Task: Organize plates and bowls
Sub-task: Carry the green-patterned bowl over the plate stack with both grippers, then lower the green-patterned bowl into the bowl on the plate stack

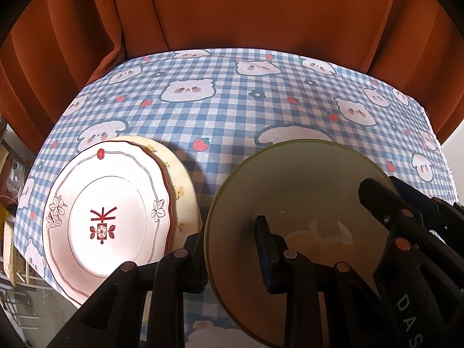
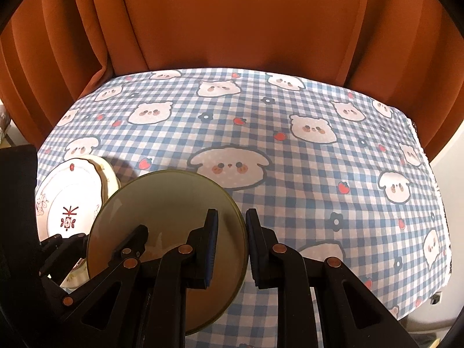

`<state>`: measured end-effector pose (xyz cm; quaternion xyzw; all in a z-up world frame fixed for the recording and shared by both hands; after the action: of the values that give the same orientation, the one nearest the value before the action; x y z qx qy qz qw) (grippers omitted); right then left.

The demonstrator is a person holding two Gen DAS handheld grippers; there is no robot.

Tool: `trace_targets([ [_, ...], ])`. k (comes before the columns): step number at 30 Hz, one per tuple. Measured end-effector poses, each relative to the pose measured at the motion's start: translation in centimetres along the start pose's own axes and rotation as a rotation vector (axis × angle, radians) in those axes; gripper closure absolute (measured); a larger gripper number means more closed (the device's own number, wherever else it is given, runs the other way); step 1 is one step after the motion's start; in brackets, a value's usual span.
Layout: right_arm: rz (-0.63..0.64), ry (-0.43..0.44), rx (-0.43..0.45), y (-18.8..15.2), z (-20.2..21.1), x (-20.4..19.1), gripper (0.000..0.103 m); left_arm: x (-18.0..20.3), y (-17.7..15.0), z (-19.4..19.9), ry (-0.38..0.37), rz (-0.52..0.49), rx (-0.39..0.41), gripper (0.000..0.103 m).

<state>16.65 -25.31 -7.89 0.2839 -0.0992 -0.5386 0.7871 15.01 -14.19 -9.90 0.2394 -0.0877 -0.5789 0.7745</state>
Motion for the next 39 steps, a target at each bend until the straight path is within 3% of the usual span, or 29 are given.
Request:
trace_targets([
  [6, -0.033, 0.003, -0.006, 0.1, -0.1, 0.2, 0.080, -0.2, 0.0, 0.0, -0.032, -0.022, -0.016, 0.069],
  [9, -0.066, 0.022, -0.027, 0.2, -0.3, 0.2, 0.070, -0.3, 0.3, 0.4, -0.076, -0.047, -0.015, 0.055],
  [11, -0.097, 0.046, -0.037, 0.2, -0.6, 0.1, 0.056, -0.3, 0.6, 0.5, -0.084, -0.066, 0.002, 0.036],
  [12, -0.108, 0.045, -0.036, 0.2, -0.7, 0.1, 0.045, -0.2, 0.8, 0.4, -0.094, -0.075, 0.007, 0.036],
  [14, -0.139, 0.035, -0.032, 0.2, -1.0, 0.3, 0.041, 0.0, 1.2, -0.1, -0.121, -0.100, 0.005, 0.036],
  [27, -0.285, -0.026, -0.078, 0.7, -2.8, 0.5, 0.041, -0.4, 2.6, -3.6, -0.320, -0.152, -0.122, 0.038],
  [29, -0.314, -0.034, -0.087, 0.6, -3.0, 0.6, 0.041, -0.3, 2.6, -3.9, -0.352, -0.166, -0.143, 0.047],
  [34, -0.378, -0.053, -0.102, -0.1, -3.3, 0.9, 0.041, 0.7, 2.3, -3.9, -0.408, -0.237, -0.170, 0.049],
  [39, -0.397, -0.019, -0.103, -0.4, -3.4, 1.1, 0.041, 0.9, 2.3, -3.9, -0.412, -0.253, -0.177, 0.049],
])
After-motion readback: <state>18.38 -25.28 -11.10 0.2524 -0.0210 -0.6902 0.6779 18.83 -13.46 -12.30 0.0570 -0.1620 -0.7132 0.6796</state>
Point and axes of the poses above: each gripper's, at about its wrist camera, not at the fingertips, and z roughly against the way its jaws point, x to its right, y to its top, the point moved 3 cm from there along -z, roughly the way its jaws point, and after that the axes turned 13 degrees about y, right-handed, at the moved point
